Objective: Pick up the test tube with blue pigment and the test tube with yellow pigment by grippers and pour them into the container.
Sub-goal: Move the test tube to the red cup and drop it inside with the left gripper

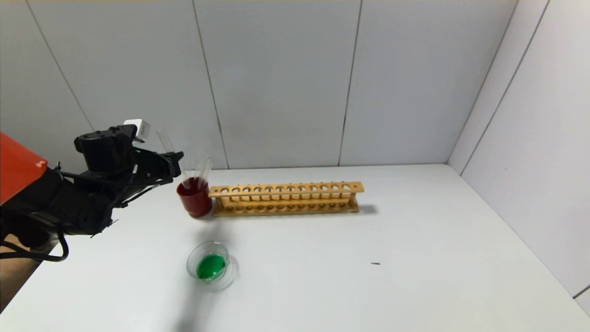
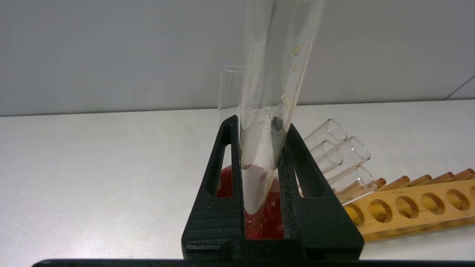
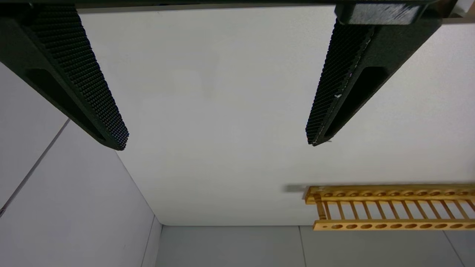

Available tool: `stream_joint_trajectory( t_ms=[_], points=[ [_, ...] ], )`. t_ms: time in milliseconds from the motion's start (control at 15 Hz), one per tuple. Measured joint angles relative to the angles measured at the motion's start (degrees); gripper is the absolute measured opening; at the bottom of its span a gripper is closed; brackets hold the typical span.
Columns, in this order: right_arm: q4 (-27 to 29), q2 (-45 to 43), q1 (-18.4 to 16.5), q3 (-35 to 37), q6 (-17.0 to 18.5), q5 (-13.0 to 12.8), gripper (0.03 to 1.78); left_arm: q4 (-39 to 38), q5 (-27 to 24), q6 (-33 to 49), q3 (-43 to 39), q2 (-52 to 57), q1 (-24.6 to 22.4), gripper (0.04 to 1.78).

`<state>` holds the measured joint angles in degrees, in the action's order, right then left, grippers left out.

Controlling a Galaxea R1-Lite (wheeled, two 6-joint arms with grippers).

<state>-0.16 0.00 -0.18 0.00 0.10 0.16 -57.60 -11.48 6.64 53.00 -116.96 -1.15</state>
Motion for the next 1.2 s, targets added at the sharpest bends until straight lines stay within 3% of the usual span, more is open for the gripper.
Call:
stream_joint_trajectory(
  t_ms=[533, 1200],
  points=[
    [0.0, 0.0, 0.0, 0.0, 0.0, 0.0, 1.75, -8.0, 0.0, -0.5, -3.2, -4.5, 0.3, 0.31],
    [0.0, 0.0, 0.0, 0.0, 0.0, 0.0, 1.75, -9.4, 0.1, -0.8, -4.4, -6.6, 1.4, 0.31]
  ],
)
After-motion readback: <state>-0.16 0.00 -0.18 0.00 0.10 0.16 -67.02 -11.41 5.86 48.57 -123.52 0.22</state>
